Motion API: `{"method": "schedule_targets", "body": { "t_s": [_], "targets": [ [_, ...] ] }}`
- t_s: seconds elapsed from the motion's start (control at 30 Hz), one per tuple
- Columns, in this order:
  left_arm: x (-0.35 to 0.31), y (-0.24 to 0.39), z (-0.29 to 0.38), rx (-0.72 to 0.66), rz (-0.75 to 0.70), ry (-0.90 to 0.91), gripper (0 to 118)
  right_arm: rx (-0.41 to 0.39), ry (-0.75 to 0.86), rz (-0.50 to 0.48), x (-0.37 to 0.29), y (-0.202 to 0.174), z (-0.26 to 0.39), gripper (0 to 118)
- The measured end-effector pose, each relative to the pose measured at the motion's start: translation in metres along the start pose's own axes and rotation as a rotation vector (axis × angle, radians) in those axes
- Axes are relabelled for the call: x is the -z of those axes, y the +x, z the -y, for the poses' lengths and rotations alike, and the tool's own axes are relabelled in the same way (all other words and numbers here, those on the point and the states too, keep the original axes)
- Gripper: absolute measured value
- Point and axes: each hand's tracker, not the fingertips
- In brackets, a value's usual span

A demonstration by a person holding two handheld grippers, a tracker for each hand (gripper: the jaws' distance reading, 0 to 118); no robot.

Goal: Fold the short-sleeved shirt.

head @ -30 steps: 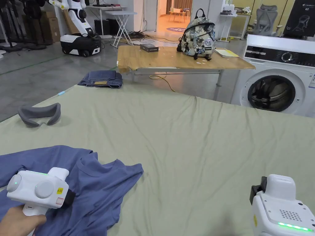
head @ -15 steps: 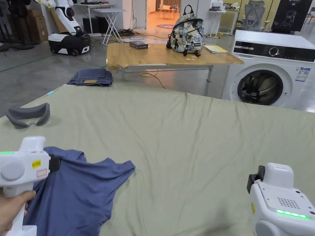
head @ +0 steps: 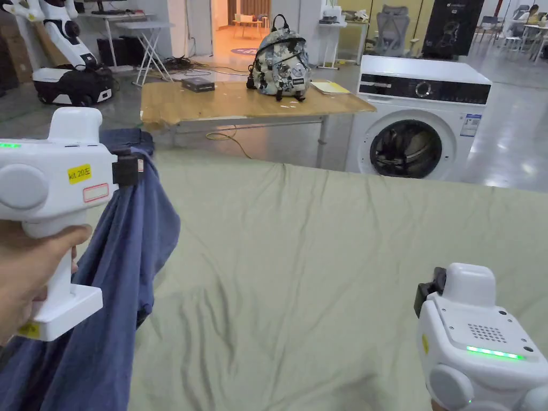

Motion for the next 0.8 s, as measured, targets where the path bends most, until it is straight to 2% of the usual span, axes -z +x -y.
{"method": "schedule_targets", "body": {
  "t_s": [0.2,0.23,0.33,0.37,0.47,0.5,0.63,0.8],
  "targets": [
    [0.025,0.115,-0.011,0.041,0.18,0.013,0,0.006,0.022,0.053,-0.016,0.029,-0.007,0],
    [0.059,0.112,-0.02,0.034,0.223,0.015,0,0.009,0.025,0.071,-0.018,0.035,-0.008,0],
    [0.106,0.146,-0.026,0.026,0.331,-0.002,0,0.021,0.029,0.104,-0.024,0.053,-0.011,0],
    [0.073,0.188,-0.017,0.033,0.357,-0.007,0,0.021,0.03,0.112,-0.026,0.058,-0.011,0],
    [0.099,0.227,-0.012,0.057,0.452,-0.042,0,0.013,0.031,0.152,-0.031,0.075,-0.011,0],
    [0.075,0.256,0.002,0.049,0.475,-0.054,0,0.016,0.031,0.16,-0.033,0.081,-0.011,0],
    [0.094,0.303,0.044,0.071,0.523,-0.16,0,0.045,0.013,0.192,-0.038,0.101,-0.007,0],
    [0.104,0.331,0.108,0.057,0.575,-0.318,0,0.045,-0.009,0.221,-0.044,0.116,0.002,0]
  ]
}}
